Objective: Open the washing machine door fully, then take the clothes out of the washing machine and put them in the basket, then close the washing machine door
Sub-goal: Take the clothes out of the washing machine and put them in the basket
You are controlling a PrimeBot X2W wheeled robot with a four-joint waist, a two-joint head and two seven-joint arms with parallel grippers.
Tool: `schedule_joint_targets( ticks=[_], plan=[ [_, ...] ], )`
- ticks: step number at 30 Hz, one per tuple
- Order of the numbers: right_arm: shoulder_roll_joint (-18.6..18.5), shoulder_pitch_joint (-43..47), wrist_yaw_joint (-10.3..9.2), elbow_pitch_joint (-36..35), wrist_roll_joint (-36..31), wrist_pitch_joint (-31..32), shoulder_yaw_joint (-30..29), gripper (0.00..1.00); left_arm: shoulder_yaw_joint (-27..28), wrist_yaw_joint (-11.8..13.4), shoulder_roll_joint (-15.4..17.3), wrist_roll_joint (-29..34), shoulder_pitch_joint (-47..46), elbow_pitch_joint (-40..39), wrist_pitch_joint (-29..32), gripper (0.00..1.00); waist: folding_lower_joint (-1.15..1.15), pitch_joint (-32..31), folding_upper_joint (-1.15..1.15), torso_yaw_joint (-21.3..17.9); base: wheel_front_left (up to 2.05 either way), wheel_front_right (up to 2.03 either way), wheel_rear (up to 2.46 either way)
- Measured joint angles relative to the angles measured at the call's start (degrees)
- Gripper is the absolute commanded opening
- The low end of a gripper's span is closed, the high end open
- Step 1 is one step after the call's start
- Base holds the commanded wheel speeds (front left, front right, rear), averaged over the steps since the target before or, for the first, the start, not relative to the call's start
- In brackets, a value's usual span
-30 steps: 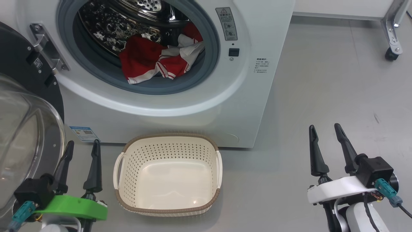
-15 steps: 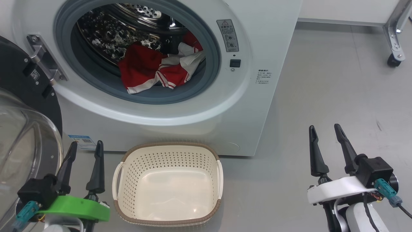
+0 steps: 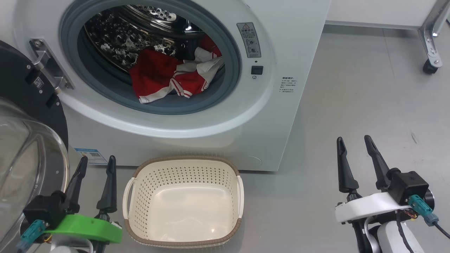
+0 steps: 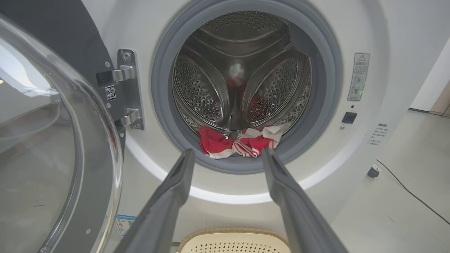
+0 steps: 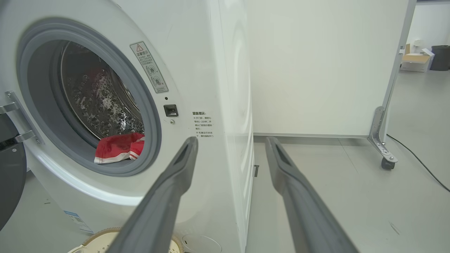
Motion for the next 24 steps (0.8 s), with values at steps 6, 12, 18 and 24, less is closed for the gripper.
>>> schedule_joint_targets(
  ticks=[6, 12, 18, 24],
  plan=[
    [0.0, 0.0, 0.0, 0.0, 0.0, 0.0, 0.1, 1.0, -0.1, 0.0, 0.0, 0.0, 0.0, 0.0, 0.0, 1.0, 0.0, 0.1, 0.0, 0.0, 0.0, 0.0, 0.0],
    [0.0, 0.0, -0.01, 0.0, 0.0, 0.0, 0.2, 1.0, -0.1, 0.0, 0.1, 0.0, 0.0, 0.1, 0.0, 1.0, 0.0, 0.1, 0.0, 0.1, 0.0, 0.0, 0.0],
    [0.0, 0.0, -0.02, 0.0, 0.0, 0.0, 0.5, 1.0, -0.1, 0.0, 0.1, 0.0, 0.0, 0.1, 0.0, 1.0, 0.0, 0.1, 0.0, 0.0, 0.0, 0.0, 0.0],
    [0.0, 0.0, -0.02, 0.0, 0.0, 0.0, 1.1, 1.0, 0.0, 0.0, 0.5, 0.0, 0.1, -0.3, 0.0, 1.0, 0.0, 0.7, 0.0, -0.2, 0.0, 0.0, 0.0]
  ],
)
